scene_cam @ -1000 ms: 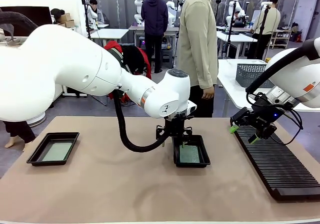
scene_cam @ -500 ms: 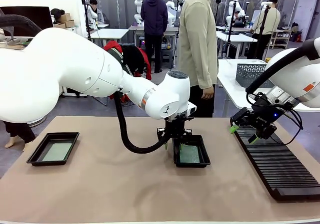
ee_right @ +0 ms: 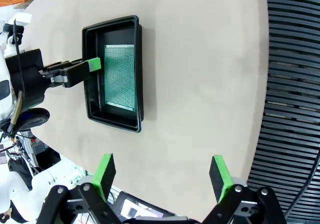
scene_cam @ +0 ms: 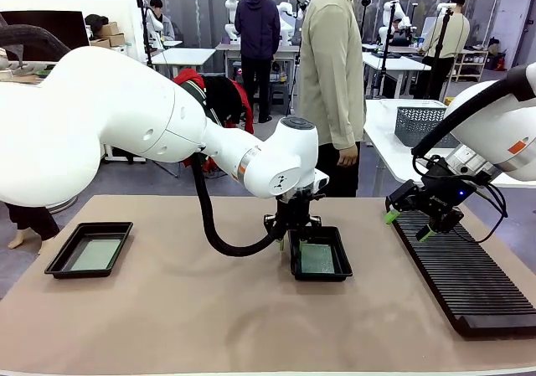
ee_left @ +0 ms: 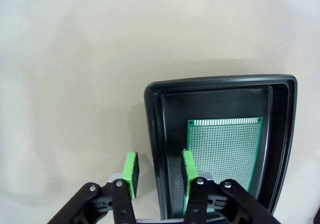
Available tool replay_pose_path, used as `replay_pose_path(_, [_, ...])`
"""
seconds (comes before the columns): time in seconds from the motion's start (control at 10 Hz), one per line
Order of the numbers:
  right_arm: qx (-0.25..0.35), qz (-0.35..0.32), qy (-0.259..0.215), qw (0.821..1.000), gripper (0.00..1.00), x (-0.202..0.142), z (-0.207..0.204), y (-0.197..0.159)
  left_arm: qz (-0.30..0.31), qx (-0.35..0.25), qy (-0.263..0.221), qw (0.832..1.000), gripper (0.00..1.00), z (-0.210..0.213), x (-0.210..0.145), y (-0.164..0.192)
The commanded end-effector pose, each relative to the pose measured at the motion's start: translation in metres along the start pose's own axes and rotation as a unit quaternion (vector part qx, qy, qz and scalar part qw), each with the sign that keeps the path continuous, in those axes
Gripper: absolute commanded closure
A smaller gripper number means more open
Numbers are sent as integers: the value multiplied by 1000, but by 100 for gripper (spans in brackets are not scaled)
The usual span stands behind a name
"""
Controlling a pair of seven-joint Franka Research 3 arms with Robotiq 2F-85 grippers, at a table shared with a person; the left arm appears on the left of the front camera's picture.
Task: Inspect and transfer BCBs to ESD trays.
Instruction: Pick up the ESD tray and place it on the left side of the table.
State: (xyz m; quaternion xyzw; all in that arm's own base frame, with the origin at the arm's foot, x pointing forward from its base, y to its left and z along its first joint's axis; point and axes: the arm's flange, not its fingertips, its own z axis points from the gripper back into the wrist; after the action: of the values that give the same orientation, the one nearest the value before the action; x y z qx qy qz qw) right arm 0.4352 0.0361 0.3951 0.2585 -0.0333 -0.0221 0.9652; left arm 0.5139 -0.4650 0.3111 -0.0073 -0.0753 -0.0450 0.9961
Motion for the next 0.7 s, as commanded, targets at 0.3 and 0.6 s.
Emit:
replay_pose_path(0.3, [-10,-9,-4,1000,0,1,0,2,-3,7,16,1000,75,0,2,4])
replay_pose_path(0.6, [-10,-9,-4,1000,0,1,0,2,-3,4,17,1000,84,0,2,5])
